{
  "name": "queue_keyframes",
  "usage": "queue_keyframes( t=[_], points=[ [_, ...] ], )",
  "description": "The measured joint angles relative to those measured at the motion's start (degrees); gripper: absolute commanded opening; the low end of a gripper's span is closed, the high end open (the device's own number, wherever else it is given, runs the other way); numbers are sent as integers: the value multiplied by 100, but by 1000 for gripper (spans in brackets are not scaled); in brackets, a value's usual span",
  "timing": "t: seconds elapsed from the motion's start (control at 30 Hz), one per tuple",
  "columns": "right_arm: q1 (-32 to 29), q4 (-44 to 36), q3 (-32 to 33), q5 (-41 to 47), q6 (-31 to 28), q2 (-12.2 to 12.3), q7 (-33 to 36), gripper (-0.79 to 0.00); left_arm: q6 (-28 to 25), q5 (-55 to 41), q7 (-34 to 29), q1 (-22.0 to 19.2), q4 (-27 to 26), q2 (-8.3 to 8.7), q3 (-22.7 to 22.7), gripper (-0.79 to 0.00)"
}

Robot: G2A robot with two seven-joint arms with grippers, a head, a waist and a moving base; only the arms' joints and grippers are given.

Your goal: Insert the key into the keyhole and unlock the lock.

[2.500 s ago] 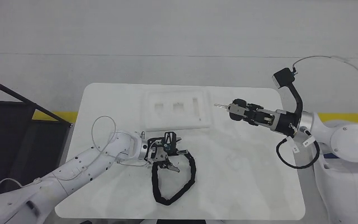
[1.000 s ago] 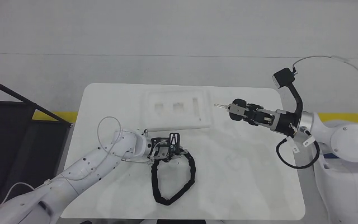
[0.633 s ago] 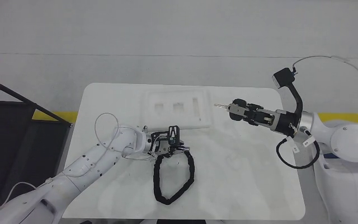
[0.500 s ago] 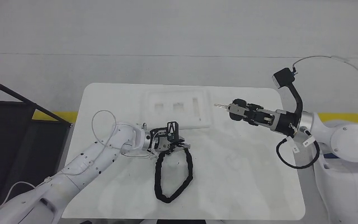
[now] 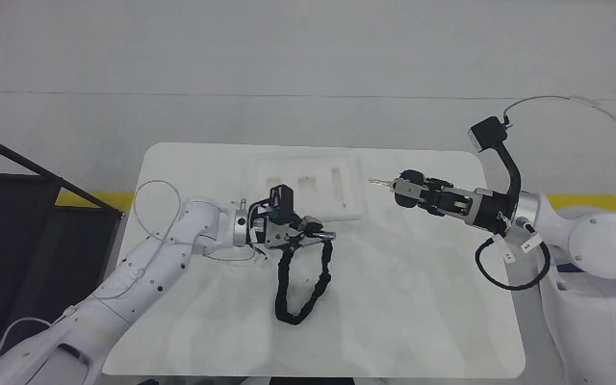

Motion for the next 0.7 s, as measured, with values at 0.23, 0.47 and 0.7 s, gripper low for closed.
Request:
queue_keyframes(
  t=[0.23,0.47,0.7],
  points=[
    [-68,-89,-91,-42,-32,7,18,-785,-160,-211,602,3,-167,-10,-272,-785],
    [-37,-441,-408,-68,114,90,877,-785,-157,-230,1160,-170,-397,16,-291,-785],
    [107,-688,-723,71,381,147,1350,-785,-157,-11,1845,-449,-595,113,-77,-785]
  ],
)
